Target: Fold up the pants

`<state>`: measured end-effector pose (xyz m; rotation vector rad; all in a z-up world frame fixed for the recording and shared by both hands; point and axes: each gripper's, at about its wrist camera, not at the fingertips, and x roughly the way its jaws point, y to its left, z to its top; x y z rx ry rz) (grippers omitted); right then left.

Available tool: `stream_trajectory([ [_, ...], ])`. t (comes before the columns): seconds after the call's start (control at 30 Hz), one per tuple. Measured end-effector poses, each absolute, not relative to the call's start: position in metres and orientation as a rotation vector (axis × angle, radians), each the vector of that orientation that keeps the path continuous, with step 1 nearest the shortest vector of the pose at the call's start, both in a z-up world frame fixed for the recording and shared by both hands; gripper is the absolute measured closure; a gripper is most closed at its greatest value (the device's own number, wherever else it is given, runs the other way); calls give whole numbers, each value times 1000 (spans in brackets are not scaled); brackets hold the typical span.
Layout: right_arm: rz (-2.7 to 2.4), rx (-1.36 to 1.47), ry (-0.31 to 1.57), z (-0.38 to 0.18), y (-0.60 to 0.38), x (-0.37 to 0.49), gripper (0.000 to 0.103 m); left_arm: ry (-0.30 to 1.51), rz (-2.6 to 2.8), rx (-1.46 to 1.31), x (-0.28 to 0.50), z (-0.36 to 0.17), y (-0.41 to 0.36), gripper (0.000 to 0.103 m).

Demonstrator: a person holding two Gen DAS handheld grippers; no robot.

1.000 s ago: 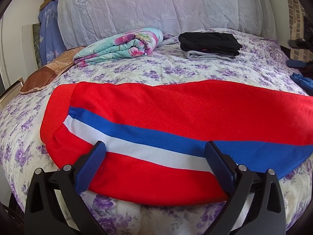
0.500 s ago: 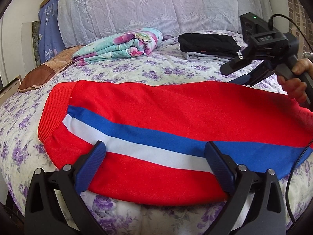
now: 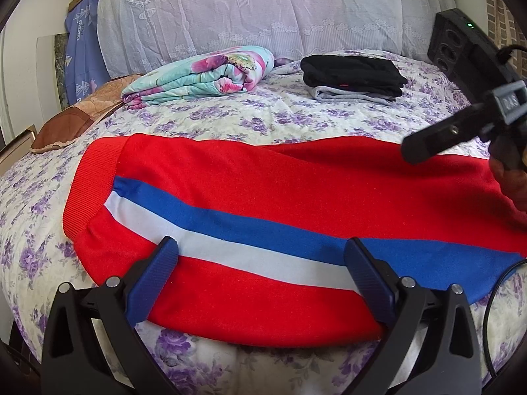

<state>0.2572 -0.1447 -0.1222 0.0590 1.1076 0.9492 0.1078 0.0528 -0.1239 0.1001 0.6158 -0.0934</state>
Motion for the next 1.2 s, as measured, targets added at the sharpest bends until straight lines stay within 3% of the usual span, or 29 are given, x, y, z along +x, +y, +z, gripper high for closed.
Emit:
stream_trajectory([
  [0.23, 1139, 347, 1405, -144, -130, 292, 14, 614, -97, 96, 108, -124, 53, 5],
  [0.4, 1097, 605, 1358, -153, -135, 324, 17, 614, -95, 95, 108, -123, 53, 5],
  [0.47, 1063, 681, 1332, -158, -145, 330, 27, 613, -95, 93, 108, -123, 54, 5],
  [0.53, 1025, 639, 1313, -162, -152, 329, 59, 612, -98, 91, 108, -123, 54, 5],
  [0.63, 969, 584, 1300, -172, -159, 328, 91, 610, -102, 87, 107, -123, 55, 5],
  [0.9, 925, 374, 1264, -165, -165, 330, 95, 610, -100, 88, 107, -123, 55, 5],
  [0.97, 872, 324, 1231, -158, -175, 331, 88, 610, -100, 87, 107, -123, 55, 5],
  [1.0, 838, 299, 1215, -154, -180, 333, 76, 610, -100, 87, 107, -123, 55, 5],
  [1.1, 639, 188, 1087, -136, -198, 334, 75, 609, -100, 86, 106, -123, 55, 5],
  [1.2, 676, 157, 975, -113, -194, 308, 80, 609, -100, 87, 106, -123, 55, 5],
])
